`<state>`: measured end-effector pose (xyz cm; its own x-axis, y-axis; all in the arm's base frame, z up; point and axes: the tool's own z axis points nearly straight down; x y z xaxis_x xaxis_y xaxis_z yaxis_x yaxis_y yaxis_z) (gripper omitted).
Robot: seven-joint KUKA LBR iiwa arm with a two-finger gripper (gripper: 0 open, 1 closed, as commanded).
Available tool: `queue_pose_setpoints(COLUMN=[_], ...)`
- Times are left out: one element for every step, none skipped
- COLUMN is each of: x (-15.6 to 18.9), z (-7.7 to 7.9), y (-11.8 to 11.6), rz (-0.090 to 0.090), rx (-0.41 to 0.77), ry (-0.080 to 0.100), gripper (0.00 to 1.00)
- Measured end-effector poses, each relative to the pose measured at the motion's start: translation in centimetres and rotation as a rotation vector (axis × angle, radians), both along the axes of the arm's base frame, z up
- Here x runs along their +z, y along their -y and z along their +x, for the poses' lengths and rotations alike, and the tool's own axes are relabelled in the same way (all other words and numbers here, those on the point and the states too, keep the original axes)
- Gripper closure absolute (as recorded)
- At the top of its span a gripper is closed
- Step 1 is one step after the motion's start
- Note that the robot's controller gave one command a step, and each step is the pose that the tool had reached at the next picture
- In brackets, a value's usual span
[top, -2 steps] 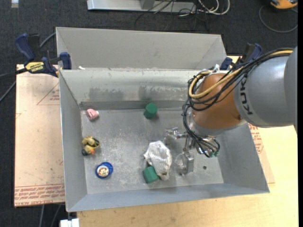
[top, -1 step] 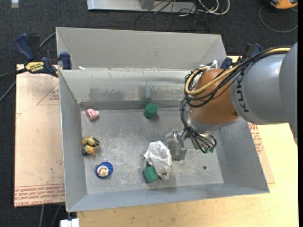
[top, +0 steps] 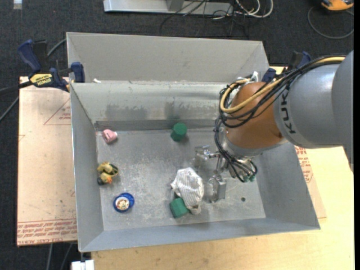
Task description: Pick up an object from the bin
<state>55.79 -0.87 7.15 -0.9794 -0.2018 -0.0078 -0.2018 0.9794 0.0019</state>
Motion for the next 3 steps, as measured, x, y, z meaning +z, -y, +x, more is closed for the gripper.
queue_pose_setpoints(x=[0.0, -0.1, -0.2], z=[0.0, -2.6, -3.8], y=[0.0, -7.0, -4.3], rz=[0.0, 0.0, 0.001], rx=[0.0, 0.111, 0.04], ry=[0.0, 0.002, 0.002], gripper=[0.0, 0.0, 1.0])
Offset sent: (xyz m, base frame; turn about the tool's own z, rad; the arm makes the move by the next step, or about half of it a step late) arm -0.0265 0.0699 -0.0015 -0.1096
